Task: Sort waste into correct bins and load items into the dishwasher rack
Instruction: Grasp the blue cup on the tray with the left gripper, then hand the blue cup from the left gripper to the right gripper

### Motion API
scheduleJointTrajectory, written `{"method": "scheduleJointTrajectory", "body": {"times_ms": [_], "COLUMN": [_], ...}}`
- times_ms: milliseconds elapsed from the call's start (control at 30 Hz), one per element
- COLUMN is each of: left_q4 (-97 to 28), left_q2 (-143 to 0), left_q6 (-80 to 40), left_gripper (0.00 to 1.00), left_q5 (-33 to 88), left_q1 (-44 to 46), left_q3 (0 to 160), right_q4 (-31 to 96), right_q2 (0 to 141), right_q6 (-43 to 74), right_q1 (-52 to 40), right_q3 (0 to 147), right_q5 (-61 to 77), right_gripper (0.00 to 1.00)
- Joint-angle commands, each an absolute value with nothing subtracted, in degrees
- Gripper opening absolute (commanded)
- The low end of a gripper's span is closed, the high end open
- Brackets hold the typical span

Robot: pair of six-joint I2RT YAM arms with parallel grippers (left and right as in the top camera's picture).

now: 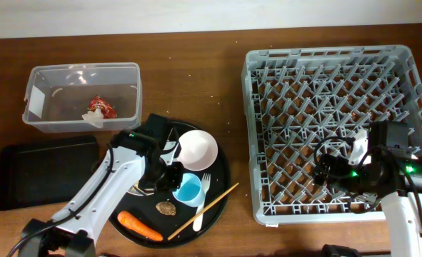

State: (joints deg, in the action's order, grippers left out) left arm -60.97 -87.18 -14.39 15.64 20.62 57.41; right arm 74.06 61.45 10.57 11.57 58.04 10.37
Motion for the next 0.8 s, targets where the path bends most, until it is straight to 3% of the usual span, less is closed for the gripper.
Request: {"method": "scheduleJointTrajectory", "body": {"times_ms": [0, 100, 133, 267, 367, 433, 500, 600, 667, 767], "left_q4": [-61.65, -63.0, -60.73, -47.2, -43.62, -41.6, -41.19, -41.41, -42.06, -42.04], "left_q2": [-87.18, -85.62, -85.54, -85.6, -85.6, -85.6, -85.71, -85.71, -85.71, -85.71], "left_q6": [-14.11, -10.52, -5.15, -0.14, -0.14, -0.32, -0.38, -0.4, -0.38, -0.38], "left_gripper": [0.01, 0.0, 0.0, 0.01, 0.0, 0.01, 0.0, 0.0, 0.0, 0.0], "left_q5": [15.51, 24.12, 39.59, 76.55, 82.39, 84.71, 84.66, 84.68, 84.68, 83.9], "left_q1": [19.42, 15.03, 12.51, 11.46, 11.97, 13.19, 14.17, 14.28, 14.79, 15.73], "left_q3": [59.53, 66.37, 68.36, 68.36, 68.36, 68.36, 68.36, 68.36, 68.36, 68.36], "right_q4": [74.06, 72.82, 71.92, 71.53, 71.48, 69.65, 65.6, 56.21, 49.82, 45.36], "right_q2": [61.49, 61.49, 61.49, 61.49, 61.49, 61.52, 61.52, 61.73, 63.13, 65.63], "right_q6": [10.94, 1.93, -6.74, -28.73, -35.46, -37.71, -37.65, -32.69, -25.67, -20.51], "right_q1": [11.2, 11.2, 11.2, 11.2, 10.02, 5.56, 0.99, -5.3, -6.79, -6.79], "right_q3": [57.74, 57.74, 57.74, 57.74, 57.74, 57.74, 57.74, 57.74, 57.74, 57.76], "right_q5": [10.28, 21.85, 33.65, 63.09, 73.87, 74.61, 77.54, 77.56, 76.58, 75.88], "right_gripper": [0.98, 0.98, 0.99, 0.98, 0.99, 0.91, 0.9, 0.91, 0.99, 0.98]}}
